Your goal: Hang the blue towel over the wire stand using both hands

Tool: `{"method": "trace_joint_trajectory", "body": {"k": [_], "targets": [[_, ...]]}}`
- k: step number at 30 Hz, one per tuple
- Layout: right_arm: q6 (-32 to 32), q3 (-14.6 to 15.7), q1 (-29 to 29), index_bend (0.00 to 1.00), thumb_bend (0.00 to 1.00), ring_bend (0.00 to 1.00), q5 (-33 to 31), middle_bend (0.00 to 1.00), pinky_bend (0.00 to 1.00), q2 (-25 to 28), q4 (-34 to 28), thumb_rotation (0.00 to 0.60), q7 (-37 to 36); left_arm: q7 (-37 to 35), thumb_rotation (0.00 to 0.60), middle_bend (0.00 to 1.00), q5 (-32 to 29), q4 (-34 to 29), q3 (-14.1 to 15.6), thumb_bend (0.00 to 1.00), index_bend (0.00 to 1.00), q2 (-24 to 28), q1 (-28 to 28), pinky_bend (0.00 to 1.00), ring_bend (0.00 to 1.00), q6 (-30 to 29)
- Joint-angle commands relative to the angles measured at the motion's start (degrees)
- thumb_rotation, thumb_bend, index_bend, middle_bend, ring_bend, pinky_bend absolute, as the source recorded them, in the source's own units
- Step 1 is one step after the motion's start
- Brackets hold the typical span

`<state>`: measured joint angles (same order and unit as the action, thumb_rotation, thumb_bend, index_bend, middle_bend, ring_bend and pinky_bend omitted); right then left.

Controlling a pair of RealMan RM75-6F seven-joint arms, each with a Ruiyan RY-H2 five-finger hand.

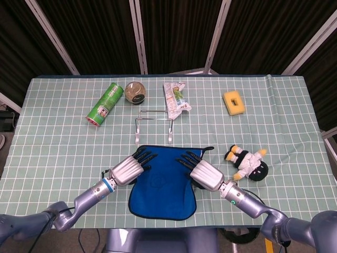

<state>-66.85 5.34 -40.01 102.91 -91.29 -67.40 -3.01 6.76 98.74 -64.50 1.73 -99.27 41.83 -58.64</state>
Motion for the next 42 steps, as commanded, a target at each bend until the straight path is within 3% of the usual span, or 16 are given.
{"method": "trace_joint_trajectory", "body": {"k": [1, 6, 21, 25, 28, 35, 42], "targets": [[-0.1, 0.0, 0.0, 0.65, 0.44, 0.00, 0.0, 0.04, 0.00, 0.1, -0.1, 0.600, 0.0, 0.3, 0.600, 0.00, -0.2, 0.0, 0.3, 0.21, 0.37, -0.3, 0.2, 0.00, 0.00, 0.3], [-0.2, 0.0, 0.1, 0.65, 0.44, 0.00, 0.0, 0.04, 0.00, 0.1, 0.0, 0.600, 0.0, 0.6, 0.600, 0.00, -0.6, 0.3, 0.5, 0.22, 0.37, -0.8, 0.3, 0.00, 0.00, 0.4], [-0.6, 0.0, 0.2, 0.65, 0.44, 0.00, 0.2, 0.04, 0.00, 0.5, -0.3, 0.600, 0.0, 1.2, 0.600, 0.00, -1.3, 0.7, 0.8, 0.44, 0.46, -1.9, 0.8, 0.00, 0.00, 0.0], [-0.9, 0.1, 0.4, 0.65, 0.44, 0.00, 0.3, 0.04, 0.00, 0.8, -0.5, 0.600, 0.1, 1.5, 0.600, 0.00, -1.5, 0.3, 0.9, 0.52, 0.53, -2.1, 0.9, 0.00, 0.00, 0.1], [-1.1, 0.1, 0.4, 0.65, 0.44, 0.00, 0.4, 0.04, 0.00, 1.0, -0.8, 0.600, 0.1, 1.9, 0.600, 0.00, -1.7, 0.1, 0.8, 0.52, 0.57, -2.2, 0.9, 0.00, 0.00, 0.1], [-2.5, -0.2, 0.8, 0.65, 0.44, 0.00, 0.8, 0.04, 0.00, 2.6, -2.5, 0.600, 0.8, 1.8, 0.600, 0.00, -2.6, -1.3, -0.3, 0.52, 0.78, -2.0, 0.4, 0.00, 0.00, -1.9], [-5.4, -2.5, 0.6, 0.65, 0.44, 0.00, 0.9, 0.04, 0.00, 7.3, -8.8, 0.600, 3.1, 2.0, 0.600, 0.00, -3.1, -6.3, -2.9, 0.52, 0.81, 0.9, 0.4, 0.00, 0.00, -5.2]]}}
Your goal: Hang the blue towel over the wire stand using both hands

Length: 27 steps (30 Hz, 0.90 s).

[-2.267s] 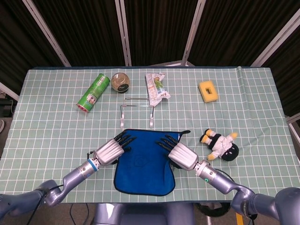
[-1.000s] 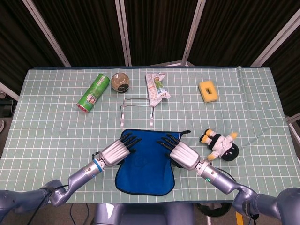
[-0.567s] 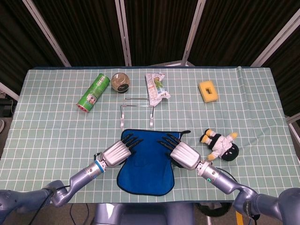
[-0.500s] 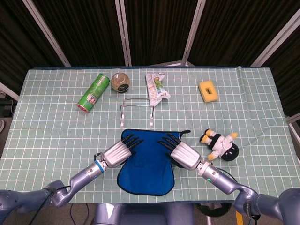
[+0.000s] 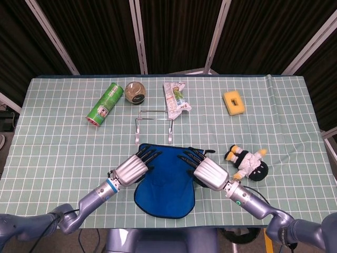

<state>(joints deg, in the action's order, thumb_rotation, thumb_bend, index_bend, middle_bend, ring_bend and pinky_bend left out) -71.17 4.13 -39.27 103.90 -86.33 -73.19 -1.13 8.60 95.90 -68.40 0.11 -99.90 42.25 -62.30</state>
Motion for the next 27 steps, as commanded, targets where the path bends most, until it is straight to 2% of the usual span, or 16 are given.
{"method": "trace_joint_trajectory", "body": {"k": [1, 4, 8, 15, 20, 27], "targets": [[-1.4, -2.0, -0.2, 0.65, 0.44, 0.00, -0.4, 0.04, 0.00, 3.5, -4.6, 0.600, 1.8, 0.2, 0.600, 0.00, -0.4, -3.6, -1.9, 0.53, 0.81, 2.4, -0.1, 0.00, 0.00, -2.3], [-1.9, -3.8, -0.4, 0.65, 0.44, 0.00, -1.3, 0.04, 0.00, 6.1, -8.2, 0.600, 2.8, 0.2, 0.600, 0.00, -1.1, -6.5, -3.4, 0.53, 0.81, 4.3, -0.1, 0.00, 0.00, -3.5], [-2.7, -7.9, -1.0, 0.65, 0.44, 0.00, -4.1, 0.05, 0.00, 9.7, -14.1, 0.600, 2.7, 0.0, 0.600, 0.00, -2.9, -11.3, -6.4, 0.52, 0.81, 7.6, -0.2, 0.00, 0.00, -5.2], [-1.0, -13.9, -2.5, 0.66, 0.44, 0.00, -9.9, 0.05, 0.00, 13.4, -20.4, 0.600, 2.0, 0.2, 0.600, 0.00, -6.3, -17.8, -11.4, 0.52, 0.82, 11.7, -0.7, 0.00, 0.00, -7.9], [0.8, -17.4, -3.8, 0.66, 0.44, 0.00, -14.6, 0.05, 0.00, 13.7, -21.2, 0.600, 0.2, 1.0, 0.600, 0.00, -10.3, -19.7, -15.1, 0.53, 0.82, 14.0, 0.0, 0.00, 0.00, -7.3], [2.8, -20.3, -5.1, 0.66, 0.43, 0.00, -19.4, 0.06, 0.00, 12.2, -18.6, 0.600, -1.8, 1.7, 0.600, 0.00, -14.7, -18.3, -18.4, 0.53, 0.82, 15.7, 1.9, 0.00, 0.00, -4.7]]}}
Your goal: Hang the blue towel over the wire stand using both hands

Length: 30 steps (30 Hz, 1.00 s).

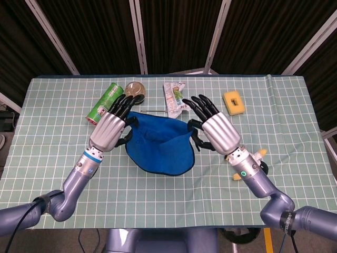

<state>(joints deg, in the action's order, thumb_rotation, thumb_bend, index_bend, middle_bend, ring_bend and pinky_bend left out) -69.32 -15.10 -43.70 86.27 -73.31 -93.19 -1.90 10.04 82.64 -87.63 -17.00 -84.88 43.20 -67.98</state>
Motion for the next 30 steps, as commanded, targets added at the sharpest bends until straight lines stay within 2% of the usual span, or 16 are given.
{"method": "trace_joint_trajectory", "body": {"k": [1, 6, 11, 26, 30], "targets": [[1.7, -1.8, -1.1, 0.66, 0.44, 0.00, -3.2, 0.06, 0.00, -1.4, 2.6, 0.600, -1.6, 0.0, 0.600, 0.00, -2.2, 1.9, -2.2, 0.53, 0.82, 0.9, 1.3, 0.00, 0.00, 1.1], [3.9, -3.8, -3.1, 0.66, 0.43, 0.00, -6.7, 0.06, 0.00, -4.2, 7.3, 0.600, -3.2, -1.3, 0.600, 0.00, -4.4, 5.4, -3.4, 0.53, 0.82, 0.9, 2.6, 0.00, 0.00, 2.4], [5.6, -4.6, -4.6, 0.66, 0.43, 0.00, -8.9, 0.06, 0.00, -7.0, 11.9, 0.600, -4.6, -2.7, 0.600, 0.00, -4.6, 10.0, -2.4, 0.53, 0.82, -0.2, 3.6, 0.00, 0.00, 3.7], [9.1, -2.3, -7.5, 0.66, 0.43, 0.00, -9.8, 0.07, 0.00, -19.2, 30.7, 0.600, -9.7, -10.4, 0.600, 0.00, -5.7, 24.1, 0.6, 0.53, 0.82, -6.0, 4.4, 0.00, 0.00, 5.9], [9.6, -2.0, -7.9, 0.66, 0.43, 0.00, -9.7, 0.07, 0.00, -21.0, 33.6, 0.600, -10.8, -11.8, 0.600, 0.00, -5.6, 26.2, 1.1, 0.53, 0.82, -7.1, 4.6, 0.00, 0.00, 6.5]]}}
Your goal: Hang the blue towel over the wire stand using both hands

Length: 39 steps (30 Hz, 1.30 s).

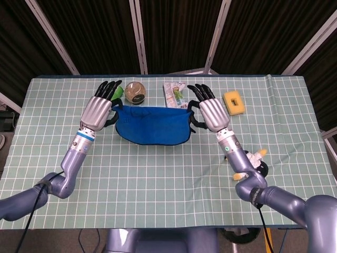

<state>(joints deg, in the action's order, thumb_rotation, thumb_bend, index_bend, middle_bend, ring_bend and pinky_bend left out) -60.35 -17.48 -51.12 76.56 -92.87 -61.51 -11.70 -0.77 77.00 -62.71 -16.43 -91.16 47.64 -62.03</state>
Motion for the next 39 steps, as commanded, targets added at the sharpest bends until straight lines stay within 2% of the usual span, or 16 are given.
{"method": "trace_joint_trajectory", "body": {"k": [1, 13, 29, 32, 33, 34, 36, 38, 39], "targets": [[1.1, 0.4, -0.6, 0.66, 0.43, 0.00, -0.2, 0.07, 0.00, -2.0, 3.0, 0.600, -1.4, -1.5, 0.600, 0.00, -0.1, 2.1, 0.7, 0.53, 0.82, -1.3, 0.3, 0.00, 0.00, 0.8], [3.6, -0.6, -2.8, 0.66, 0.42, 0.00, -1.4, 0.07, 0.00, -6.6, 11.0, 0.600, -3.4, -3.4, 0.600, 0.00, -0.5, 7.8, 1.1, 0.52, 0.82, -4.1, 1.5, 0.00, 0.00, 2.4], [5.1, -0.1, -3.5, 0.66, 0.41, 0.00, -1.4, 0.08, 0.00, -8.8, 14.4, 0.600, -4.4, -5.1, 0.600, 0.00, -1.1, 12.1, 2.3, 0.53, 0.81, -6.3, 2.1, 0.00, 0.00, 5.2], [5.1, 0.1, -3.5, 0.66, 0.37, 0.00, -1.2, 0.08, 0.00, -9.0, 14.9, 0.600, -4.2, -5.3, 0.600, 0.00, -1.2, 12.4, 2.4, 0.53, 0.80, -6.5, 2.1, 0.00, 0.00, 5.4], [5.1, 0.1, -3.5, 0.65, 0.34, 0.00, -1.2, 0.08, 0.00, -9.1, 15.0, 0.600, -4.1, -5.3, 0.600, 0.00, -1.2, 12.4, 2.4, 0.53, 0.77, -6.5, 2.2, 0.00, 0.00, 5.5], [5.1, 0.2, -3.6, 0.61, 0.28, 0.00, -1.1, 0.08, 0.00, -9.1, 15.2, 0.600, -4.0, -5.3, 0.600, 0.00, -1.3, 12.5, 2.5, 0.50, 0.70, -6.5, 2.2, 0.00, 0.00, 5.6], [6.0, 0.3, -3.5, 0.46, 0.12, 0.00, -1.5, 0.07, 0.00, -9.0, 15.4, 0.600, -3.5, -4.6, 0.600, 0.00, -1.6, 13.1, 2.6, 0.38, 0.46, -6.7, 2.1, 0.00, 0.00, 5.9], [6.7, 0.4, -3.3, 0.29, 0.01, 0.00, -1.8, 0.07, 0.00, -8.4, 14.7, 0.600, -3.1, -4.1, 0.600, 0.00, -2.4, 13.3, 2.2, 0.20, 0.14, -6.9, 2.0, 0.00, 0.00, 6.3], [6.8, 0.5, -3.2, 0.25, 0.00, 0.00, -1.8, 0.07, 0.00, -8.1, 14.4, 0.600, -3.0, -3.8, 0.600, 0.00, -2.7, 13.3, 2.2, 0.16, 0.07, -6.8, 2.0, 0.00, 0.00, 6.5]]}}
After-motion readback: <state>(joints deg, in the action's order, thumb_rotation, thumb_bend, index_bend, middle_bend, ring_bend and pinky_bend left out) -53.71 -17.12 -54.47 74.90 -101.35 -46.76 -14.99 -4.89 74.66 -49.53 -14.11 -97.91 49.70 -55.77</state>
